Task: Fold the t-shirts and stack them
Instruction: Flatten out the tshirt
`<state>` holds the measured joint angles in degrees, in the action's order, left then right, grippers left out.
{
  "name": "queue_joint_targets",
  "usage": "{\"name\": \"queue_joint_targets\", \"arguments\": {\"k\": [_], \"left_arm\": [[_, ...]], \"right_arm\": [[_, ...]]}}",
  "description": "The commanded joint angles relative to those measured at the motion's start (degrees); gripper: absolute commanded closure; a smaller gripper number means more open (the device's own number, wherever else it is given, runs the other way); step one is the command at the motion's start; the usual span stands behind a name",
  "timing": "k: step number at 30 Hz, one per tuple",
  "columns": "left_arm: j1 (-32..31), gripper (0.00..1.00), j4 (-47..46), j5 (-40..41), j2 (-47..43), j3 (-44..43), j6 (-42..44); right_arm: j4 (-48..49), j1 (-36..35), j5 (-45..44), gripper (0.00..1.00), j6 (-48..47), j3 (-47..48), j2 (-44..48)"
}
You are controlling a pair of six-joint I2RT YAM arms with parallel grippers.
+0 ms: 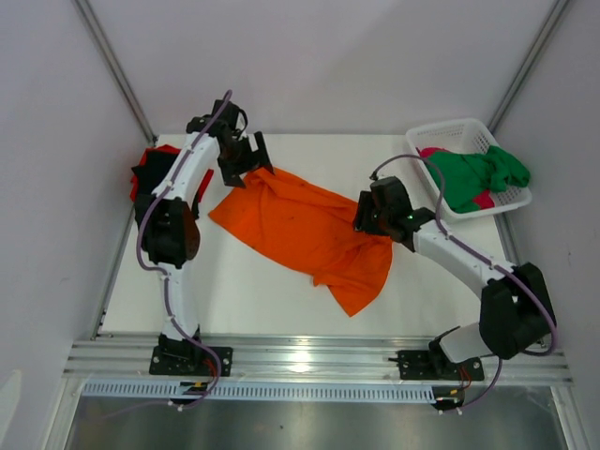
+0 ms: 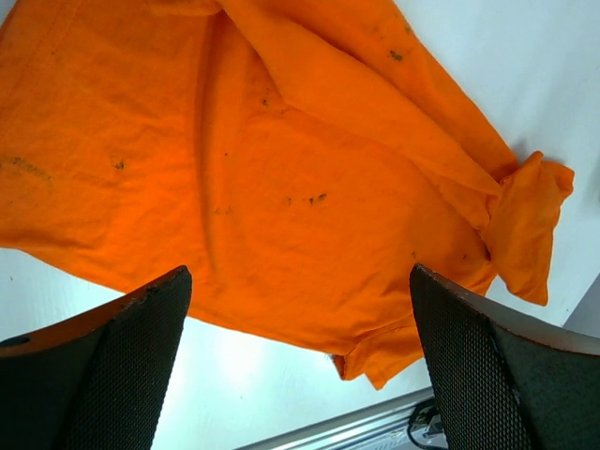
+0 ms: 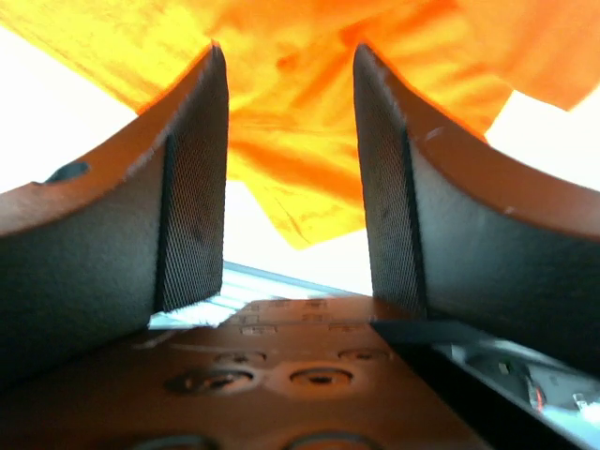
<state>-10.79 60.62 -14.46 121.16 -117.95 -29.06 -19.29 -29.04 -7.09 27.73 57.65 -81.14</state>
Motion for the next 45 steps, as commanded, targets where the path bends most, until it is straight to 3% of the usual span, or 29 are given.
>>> {"name": "queue_joint_targets", "arguments": {"k": [1, 11, 23, 30, 40, 45], "left_arm": [[-0.6, 0.01, 0.6, 0.8, -3.0, 0.1, -0.9], [-0.6, 0.01, 3.7, 2.1, -4.5, -2.0, -0.3], [-0.6, 0.01, 7.4, 2.3, -3.5, -6.5, -0.5], [-0.6, 0.0, 8.2, 0.6, -4.5, -7.6, -1.4], [-0.6, 0.01, 9.8, -0.3, -7.3, -8.8, -1.6], [-0.6, 0.01, 9.9, -1.3, -7.3, -9.2, -1.9]], "right_arm": [[1.9, -0.2, 9.3, 0.49, 1.9, 1.4, -3.0], [-8.2, -0.3, 18.2, 0.5, 5.9, 10.9, -16.1], [-16.8, -0.4, 25.0, 0.5, 4.6, 10.3, -16.9], [-6.6, -0.4, 24.4, 0.5, 8.0, 0.1, -14.8], [-2.2, -5.2, 22.6, 0.5, 9.5, -3.1, -24.2], [-2.0, -6.6, 22.5, 0.51, 10.9, -8.1, -20.9]]}}
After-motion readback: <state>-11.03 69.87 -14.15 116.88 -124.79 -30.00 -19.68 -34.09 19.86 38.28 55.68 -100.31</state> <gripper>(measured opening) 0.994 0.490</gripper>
